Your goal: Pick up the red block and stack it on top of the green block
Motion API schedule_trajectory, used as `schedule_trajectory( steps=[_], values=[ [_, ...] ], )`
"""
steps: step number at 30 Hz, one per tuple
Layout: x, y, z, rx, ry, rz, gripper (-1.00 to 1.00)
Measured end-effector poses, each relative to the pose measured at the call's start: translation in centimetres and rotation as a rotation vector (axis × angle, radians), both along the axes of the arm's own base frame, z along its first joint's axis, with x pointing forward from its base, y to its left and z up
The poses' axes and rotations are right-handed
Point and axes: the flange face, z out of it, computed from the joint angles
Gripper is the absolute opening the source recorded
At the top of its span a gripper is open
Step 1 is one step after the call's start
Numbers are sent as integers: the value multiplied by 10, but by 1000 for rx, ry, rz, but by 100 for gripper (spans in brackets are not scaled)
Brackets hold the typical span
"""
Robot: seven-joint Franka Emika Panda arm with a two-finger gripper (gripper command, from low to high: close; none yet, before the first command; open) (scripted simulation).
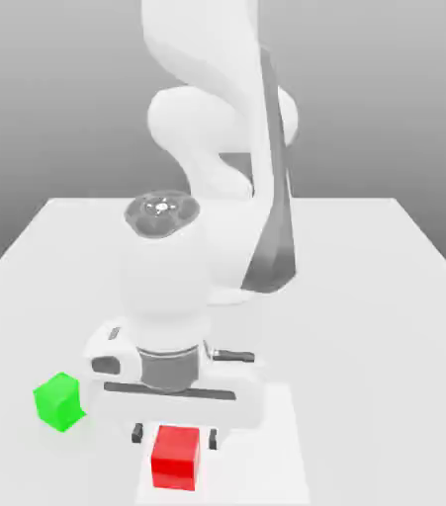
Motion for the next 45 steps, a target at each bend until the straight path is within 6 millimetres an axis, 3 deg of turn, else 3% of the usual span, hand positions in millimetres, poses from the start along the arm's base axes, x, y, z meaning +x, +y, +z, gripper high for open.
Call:
schedule_trajectory(
  steps=[6,12,30,45],
  values=[
    [0,0,-2,0,0,0,-100],
    [-2,-4,56,-1,0,-35,-100],
    [-49,-102,81,-17,-7,-1023,-100],
    [-103,-166,94,-2,-5,-1855,-100]
  ],
)
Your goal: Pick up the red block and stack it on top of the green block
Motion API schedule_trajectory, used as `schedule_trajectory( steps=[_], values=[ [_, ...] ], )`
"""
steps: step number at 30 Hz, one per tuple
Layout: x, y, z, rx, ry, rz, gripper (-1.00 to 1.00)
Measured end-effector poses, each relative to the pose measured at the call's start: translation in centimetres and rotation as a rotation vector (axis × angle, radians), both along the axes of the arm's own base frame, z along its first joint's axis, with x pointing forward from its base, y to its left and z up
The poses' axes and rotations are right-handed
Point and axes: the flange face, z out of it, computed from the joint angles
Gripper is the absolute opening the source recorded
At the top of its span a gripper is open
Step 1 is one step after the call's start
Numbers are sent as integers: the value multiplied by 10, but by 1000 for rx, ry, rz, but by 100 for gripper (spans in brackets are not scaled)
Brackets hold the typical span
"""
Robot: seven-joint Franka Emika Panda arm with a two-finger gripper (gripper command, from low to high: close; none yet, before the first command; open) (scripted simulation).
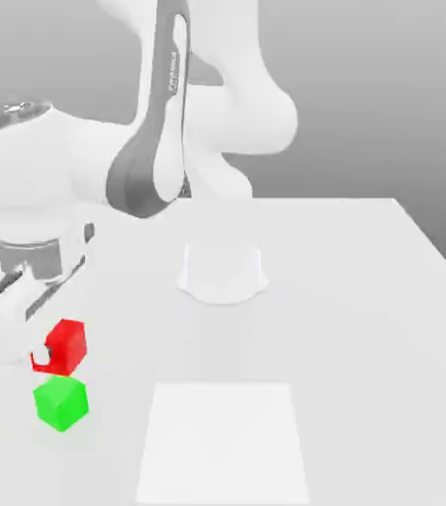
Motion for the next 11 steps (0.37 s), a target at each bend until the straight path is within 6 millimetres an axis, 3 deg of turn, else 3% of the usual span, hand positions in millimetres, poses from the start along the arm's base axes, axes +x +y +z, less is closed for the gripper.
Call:
schedule_trajectory(
  steps=[3,7,8,11],
  values=[
    [-7,-8,-10,4,-2,-110,-100],
    [-5,-5,-50,4,-3,-115,-100],
    [-6,-5,-59,4,-3,-116,100],
    [-6,-5,-59,4,-3,-116,100]
  ],
)
